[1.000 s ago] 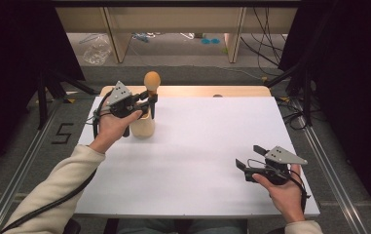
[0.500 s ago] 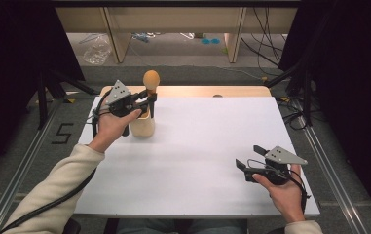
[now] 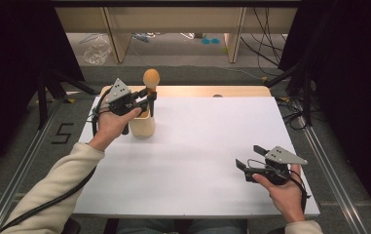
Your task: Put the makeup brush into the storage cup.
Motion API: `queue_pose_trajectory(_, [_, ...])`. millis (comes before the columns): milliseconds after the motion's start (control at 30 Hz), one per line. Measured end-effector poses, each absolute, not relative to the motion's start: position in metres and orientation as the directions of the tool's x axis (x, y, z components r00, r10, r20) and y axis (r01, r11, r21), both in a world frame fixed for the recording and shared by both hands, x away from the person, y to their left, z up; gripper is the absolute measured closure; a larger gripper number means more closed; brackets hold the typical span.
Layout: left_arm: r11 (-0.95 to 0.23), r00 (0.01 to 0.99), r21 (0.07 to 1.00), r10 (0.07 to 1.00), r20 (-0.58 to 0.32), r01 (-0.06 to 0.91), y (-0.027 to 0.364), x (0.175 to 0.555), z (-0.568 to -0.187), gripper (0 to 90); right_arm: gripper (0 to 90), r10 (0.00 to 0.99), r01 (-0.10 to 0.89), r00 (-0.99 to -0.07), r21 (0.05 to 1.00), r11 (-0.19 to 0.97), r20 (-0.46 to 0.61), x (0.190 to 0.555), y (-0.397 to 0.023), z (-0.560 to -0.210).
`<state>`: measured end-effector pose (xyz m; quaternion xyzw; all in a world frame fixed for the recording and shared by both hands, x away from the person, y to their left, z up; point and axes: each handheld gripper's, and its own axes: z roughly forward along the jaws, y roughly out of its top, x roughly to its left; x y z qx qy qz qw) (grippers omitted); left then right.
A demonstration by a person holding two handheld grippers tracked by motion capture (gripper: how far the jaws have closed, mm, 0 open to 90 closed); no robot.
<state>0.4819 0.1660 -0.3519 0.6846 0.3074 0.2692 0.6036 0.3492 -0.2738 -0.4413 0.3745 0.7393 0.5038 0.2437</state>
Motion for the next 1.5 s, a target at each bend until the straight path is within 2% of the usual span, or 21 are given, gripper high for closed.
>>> queue_pose_trajectory(1500, [-0.07, 0.639, 0.994, 0.769, -0.001, 0.087, 0.177, 0.486, -0.343, 67.0, 16.1, 0.797, 0.31, -0.604, 0.926, 0.213, 0.018, 0.349, -0.273, -0.441])
